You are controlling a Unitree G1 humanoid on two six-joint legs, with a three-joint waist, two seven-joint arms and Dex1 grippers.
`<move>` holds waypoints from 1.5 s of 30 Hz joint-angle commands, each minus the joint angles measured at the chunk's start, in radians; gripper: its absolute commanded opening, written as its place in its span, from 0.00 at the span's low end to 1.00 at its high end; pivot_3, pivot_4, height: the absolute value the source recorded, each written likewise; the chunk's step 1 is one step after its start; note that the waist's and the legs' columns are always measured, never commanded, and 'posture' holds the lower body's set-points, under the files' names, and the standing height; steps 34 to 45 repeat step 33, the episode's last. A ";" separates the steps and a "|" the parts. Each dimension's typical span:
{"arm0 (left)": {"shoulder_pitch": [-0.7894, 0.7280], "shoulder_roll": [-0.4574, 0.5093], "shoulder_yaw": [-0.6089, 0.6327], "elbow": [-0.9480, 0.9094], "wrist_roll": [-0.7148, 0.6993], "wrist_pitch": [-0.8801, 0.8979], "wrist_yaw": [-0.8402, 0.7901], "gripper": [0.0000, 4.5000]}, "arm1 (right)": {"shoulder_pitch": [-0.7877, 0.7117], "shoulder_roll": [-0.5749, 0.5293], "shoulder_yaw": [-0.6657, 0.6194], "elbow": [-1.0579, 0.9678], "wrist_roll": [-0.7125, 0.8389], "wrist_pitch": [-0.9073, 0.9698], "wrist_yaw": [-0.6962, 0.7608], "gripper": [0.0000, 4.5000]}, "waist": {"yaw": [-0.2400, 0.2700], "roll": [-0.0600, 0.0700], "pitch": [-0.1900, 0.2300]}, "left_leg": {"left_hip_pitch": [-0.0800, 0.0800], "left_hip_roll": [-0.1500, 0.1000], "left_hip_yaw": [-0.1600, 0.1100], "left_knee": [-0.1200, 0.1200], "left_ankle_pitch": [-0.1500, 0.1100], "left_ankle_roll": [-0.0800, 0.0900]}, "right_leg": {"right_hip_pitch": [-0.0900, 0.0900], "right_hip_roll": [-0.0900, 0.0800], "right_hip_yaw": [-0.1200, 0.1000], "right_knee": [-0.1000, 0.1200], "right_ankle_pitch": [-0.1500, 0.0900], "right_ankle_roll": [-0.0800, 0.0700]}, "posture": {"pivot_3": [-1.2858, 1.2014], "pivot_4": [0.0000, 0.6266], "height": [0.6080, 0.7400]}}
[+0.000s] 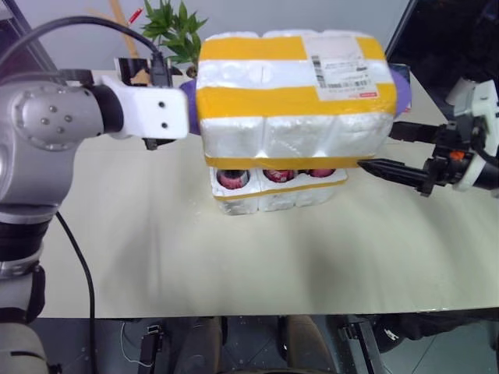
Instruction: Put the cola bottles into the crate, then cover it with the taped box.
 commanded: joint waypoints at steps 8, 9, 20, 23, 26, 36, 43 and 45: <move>0.109 0.105 0.049 -0.054 -0.026 -0.086 -0.050 0.99 | -0.010 -0.010 -0.029 -0.019 0.007 -0.005 -0.007 1.00 | 0.000 0.000 0.000 | 0.000 0.000 0.000 0.000 0.000 0.000 | 0.000 0.000 0.000 0.000 0.000 0.000 | 0.52 0.24 0.99; 0.108 0.101 0.050 -0.055 -0.032 -0.084 -0.049 0.99 | -0.005 -0.010 -0.033 -0.022 0.008 -0.004 -0.007 1.00 | 0.002 0.000 0.000 | 0.000 0.000 0.000 0.000 0.000 0.000 | 0.000 0.000 0.000 0.000 0.000 0.000 | 0.52 0.24 0.99; 0.213 0.017 0.353 -0.034 -0.631 0.298 -0.208 0.99 | 0.154 -0.064 -0.149 -0.046 -0.002 0.005 0.040 1.00 | -0.002 0.000 0.000 | 0.000 0.000 0.000 0.000 0.000 0.000 | 0.000 0.000 0.000 0.000 0.000 0.000 | 0.52 0.24 0.99; 0.232 0.090 0.438 0.080 -0.852 0.522 -0.353 0.99 | 0.184 -0.104 -0.172 -0.024 0.006 0.006 0.103 1.00 | -0.007 0.000 0.000 | 0.001 0.000 0.000 0.000 0.000 0.000 | 0.000 0.000 0.000 0.001 0.000 0.000 | 0.52 0.24 0.99; 0.252 0.184 0.422 0.213 -0.927 0.596 -0.488 0.99 | 0.184 -0.136 -0.168 -0.007 0.023 0.005 0.171 1.00 | -0.018 0.001 0.000 | 0.001 0.000 0.000 0.000 0.000 0.000 | 0.000 0.000 0.000 0.001 0.000 0.000 | 0.52 0.24 0.99; 0.213 0.196 0.297 0.348 -0.860 0.496 -0.522 0.99 | 0.117 -0.120 -0.085 0.024 0.023 -0.005 0.196 1.00 | -0.020 0.001 0.000 | 0.001 0.001 0.000 -0.001 0.000 0.000 | 0.001 0.000 0.000 0.000 0.000 -0.001 | 0.52 0.24 0.99; 0.213 0.196 0.297 0.348 -0.860 0.496 -0.522 0.99 | 0.117 -0.120 -0.085 0.024 0.023 -0.005 0.196 1.00 | -0.020 0.001 0.000 | 0.001 0.001 0.000 -0.001 0.000 0.000 | 0.001 0.000 0.000 0.000 0.000 -0.001 | 0.52 0.24 0.99; 0.213 0.196 0.297 0.348 -0.860 0.496 -0.522 0.99 | 0.117 -0.120 -0.085 0.024 0.023 -0.005 0.196 1.00 | -0.020 0.001 0.000 | 0.001 0.001 0.000 -0.001 0.000 0.000 | 0.001 0.000 0.000 0.000 0.000 -0.001 | 0.52 0.24 0.99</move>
